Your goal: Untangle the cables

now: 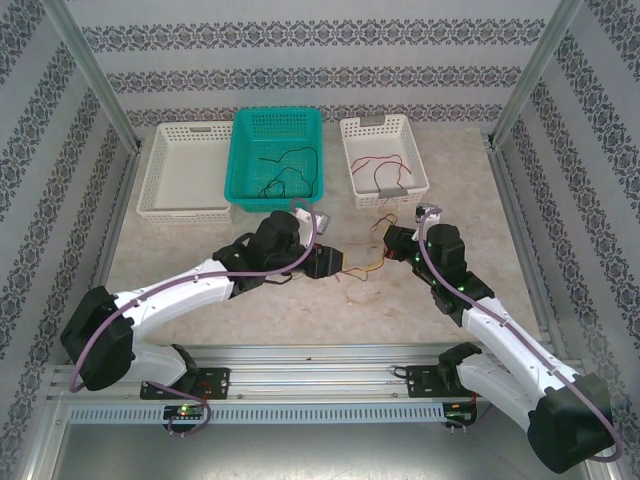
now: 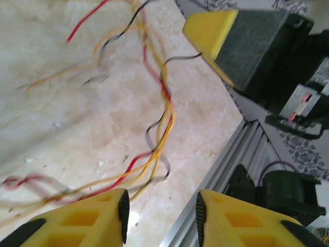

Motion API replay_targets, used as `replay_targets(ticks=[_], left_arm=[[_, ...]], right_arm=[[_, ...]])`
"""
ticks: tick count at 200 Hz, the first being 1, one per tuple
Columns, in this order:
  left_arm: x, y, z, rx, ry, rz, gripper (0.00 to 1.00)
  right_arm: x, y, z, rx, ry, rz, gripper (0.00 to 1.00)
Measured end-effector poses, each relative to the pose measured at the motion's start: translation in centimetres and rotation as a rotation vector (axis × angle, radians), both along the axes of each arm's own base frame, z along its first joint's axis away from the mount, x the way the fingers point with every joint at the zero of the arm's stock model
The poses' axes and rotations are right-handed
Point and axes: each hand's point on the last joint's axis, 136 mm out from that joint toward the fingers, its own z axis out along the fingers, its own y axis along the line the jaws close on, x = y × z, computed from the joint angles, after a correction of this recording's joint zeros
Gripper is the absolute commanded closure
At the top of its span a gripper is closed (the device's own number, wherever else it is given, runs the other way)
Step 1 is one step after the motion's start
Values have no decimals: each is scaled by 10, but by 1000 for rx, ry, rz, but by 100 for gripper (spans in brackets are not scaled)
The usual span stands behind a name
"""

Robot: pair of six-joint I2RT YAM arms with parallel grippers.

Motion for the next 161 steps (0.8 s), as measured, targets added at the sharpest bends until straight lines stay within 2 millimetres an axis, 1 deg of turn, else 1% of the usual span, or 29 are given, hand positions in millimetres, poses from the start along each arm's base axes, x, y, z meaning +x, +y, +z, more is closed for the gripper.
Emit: replay_targets(ticks=[4, 21, 34, 49, 71, 87, 103, 137, 161], left_arm=[[-1, 1, -3, 3, 5, -1, 58], [-7, 4, -17, 20, 35, -10, 47], [-12, 5, -26, 24, 62, -21, 43], [-15, 1, -37, 16, 95, -40, 37], [-17, -7, -52, 2, 143, -62, 36], [-19, -11, -62, 0, 169, -76, 38], [-20, -13, -66, -5, 181, -88, 40], [-23, -16, -68, -20, 189, -113, 39], [-26, -19, -78, -12, 213, -134, 37]], right_arm=[[0, 0, 0, -3, 0, 0, 100], [-1, 1, -1, -1, 3, 14, 100], [-3, 5, 0, 7, 4, 36, 100], [-5, 10, 0, 20, 7, 69, 100], [-9, 18, 4, 45, 2, 115, 100], [-11, 22, 7, 58, -1, 137, 100], [-12, 23, 11, 65, -9, 147, 100], [-13, 24, 17, 77, -19, 150, 100], [-13, 24, 17, 82, -16, 147, 100]])
